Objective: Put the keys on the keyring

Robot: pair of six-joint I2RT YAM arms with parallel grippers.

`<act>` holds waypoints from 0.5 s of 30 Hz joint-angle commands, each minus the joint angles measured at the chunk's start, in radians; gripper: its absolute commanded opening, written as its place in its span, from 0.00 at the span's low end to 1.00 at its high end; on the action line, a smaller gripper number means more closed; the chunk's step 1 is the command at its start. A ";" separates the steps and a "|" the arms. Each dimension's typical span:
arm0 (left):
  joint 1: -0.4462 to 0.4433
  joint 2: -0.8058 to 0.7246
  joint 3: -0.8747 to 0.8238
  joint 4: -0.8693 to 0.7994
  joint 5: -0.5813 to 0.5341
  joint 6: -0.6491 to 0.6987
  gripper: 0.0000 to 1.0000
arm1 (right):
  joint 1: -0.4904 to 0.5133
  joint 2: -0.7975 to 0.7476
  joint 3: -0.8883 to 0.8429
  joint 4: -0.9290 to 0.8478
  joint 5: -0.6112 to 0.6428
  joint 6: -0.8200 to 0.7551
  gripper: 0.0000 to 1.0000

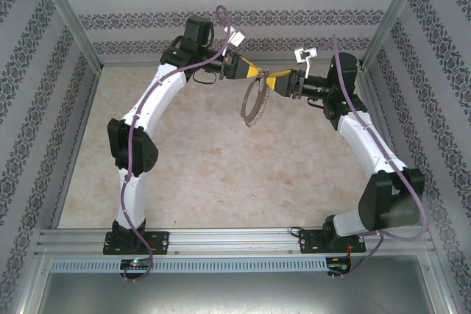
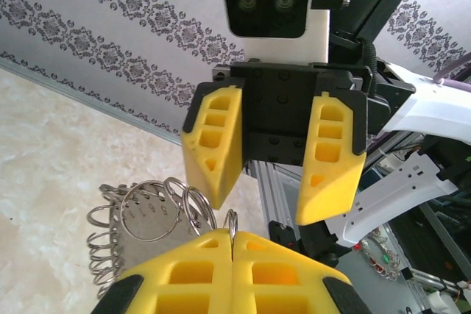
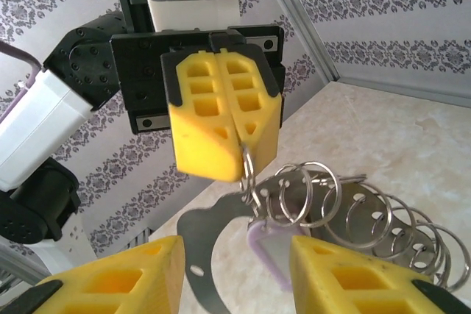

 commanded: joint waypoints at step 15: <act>-0.017 -0.094 -0.068 0.173 -0.016 -0.076 0.00 | 0.056 -0.009 -0.030 0.037 0.008 -0.003 0.00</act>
